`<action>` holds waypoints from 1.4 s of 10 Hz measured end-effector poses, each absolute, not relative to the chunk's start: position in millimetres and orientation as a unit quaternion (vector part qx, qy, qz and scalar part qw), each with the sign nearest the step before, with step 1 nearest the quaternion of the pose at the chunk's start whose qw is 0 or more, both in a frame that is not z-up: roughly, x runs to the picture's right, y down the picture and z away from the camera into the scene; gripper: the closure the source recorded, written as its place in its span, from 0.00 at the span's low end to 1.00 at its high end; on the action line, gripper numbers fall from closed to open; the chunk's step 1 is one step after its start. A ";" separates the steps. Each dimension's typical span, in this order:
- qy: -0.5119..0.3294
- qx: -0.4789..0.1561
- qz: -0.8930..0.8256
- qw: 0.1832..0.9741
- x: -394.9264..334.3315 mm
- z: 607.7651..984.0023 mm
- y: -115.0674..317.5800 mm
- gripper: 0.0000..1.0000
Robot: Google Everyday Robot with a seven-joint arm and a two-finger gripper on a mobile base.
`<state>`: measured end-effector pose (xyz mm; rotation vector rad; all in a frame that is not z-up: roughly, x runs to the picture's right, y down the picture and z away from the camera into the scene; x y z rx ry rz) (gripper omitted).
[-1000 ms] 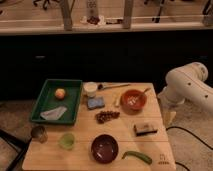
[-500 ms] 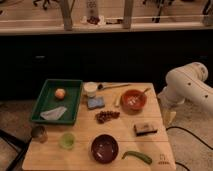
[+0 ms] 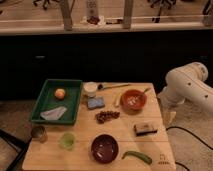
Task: Place grapes in plastic cup
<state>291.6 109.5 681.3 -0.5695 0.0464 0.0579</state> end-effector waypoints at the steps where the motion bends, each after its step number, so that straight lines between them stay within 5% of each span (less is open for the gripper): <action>1: 0.023 -0.281 0.029 0.959 291.6 681.3 109.5 0.20; 14: 0.032 -0.262 -0.121 0.957 173.9 719.0 123.5 0.20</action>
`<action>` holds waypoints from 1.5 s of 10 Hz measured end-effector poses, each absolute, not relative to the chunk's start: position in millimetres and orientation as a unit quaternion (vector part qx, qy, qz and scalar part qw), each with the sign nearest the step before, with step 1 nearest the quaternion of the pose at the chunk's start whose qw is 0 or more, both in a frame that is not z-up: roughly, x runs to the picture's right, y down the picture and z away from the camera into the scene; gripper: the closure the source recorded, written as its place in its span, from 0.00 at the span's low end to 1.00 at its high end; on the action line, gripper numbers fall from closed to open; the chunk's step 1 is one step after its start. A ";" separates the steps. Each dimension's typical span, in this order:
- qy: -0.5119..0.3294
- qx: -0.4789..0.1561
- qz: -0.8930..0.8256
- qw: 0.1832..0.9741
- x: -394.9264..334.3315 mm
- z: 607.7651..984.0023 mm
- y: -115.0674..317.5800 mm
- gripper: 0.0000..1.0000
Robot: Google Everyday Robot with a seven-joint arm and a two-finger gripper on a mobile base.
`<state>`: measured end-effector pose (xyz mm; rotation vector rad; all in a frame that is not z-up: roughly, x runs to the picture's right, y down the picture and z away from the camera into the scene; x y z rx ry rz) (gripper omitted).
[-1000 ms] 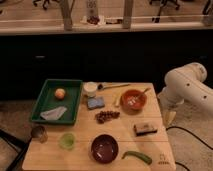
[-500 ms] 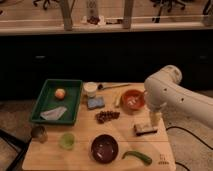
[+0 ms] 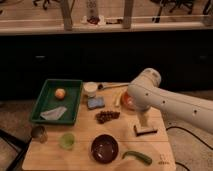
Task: Place grapes in plastic cup
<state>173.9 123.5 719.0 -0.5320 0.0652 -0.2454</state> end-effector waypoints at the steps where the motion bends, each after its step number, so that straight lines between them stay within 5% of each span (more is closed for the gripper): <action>1: 0.030 -0.261 -0.127 0.956 172.7 721.5 125.5 0.20; 15: -0.036 -0.240 -0.227 0.943 103.5 780.8 131.7 0.20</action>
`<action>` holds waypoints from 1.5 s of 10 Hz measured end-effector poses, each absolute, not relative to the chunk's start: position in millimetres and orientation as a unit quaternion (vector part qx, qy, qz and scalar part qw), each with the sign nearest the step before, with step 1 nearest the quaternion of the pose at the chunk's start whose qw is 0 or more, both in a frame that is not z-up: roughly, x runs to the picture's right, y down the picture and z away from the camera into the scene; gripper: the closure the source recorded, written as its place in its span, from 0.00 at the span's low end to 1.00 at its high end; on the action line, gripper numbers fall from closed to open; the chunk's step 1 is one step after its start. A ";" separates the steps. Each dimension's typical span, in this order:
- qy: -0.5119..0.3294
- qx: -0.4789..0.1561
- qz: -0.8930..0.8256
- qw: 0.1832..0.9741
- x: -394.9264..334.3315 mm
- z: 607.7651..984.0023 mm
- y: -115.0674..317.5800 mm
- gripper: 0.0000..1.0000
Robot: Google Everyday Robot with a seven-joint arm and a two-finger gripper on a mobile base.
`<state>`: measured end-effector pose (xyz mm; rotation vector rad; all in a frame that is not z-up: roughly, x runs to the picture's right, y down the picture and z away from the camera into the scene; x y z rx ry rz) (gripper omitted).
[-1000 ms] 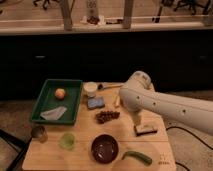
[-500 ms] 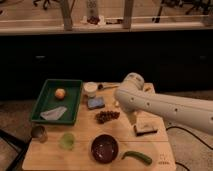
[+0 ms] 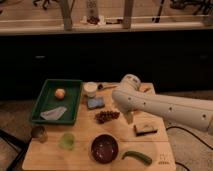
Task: Place grapes in plastic cup
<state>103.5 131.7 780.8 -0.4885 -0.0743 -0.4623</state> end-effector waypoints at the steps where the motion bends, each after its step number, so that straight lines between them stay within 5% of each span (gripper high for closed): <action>1: -0.042 -0.241 -0.228 0.943 102.7 784.6 133.8 0.20; 15: -0.113 -0.264 -0.238 0.928 59.8 837.7 143.7 0.20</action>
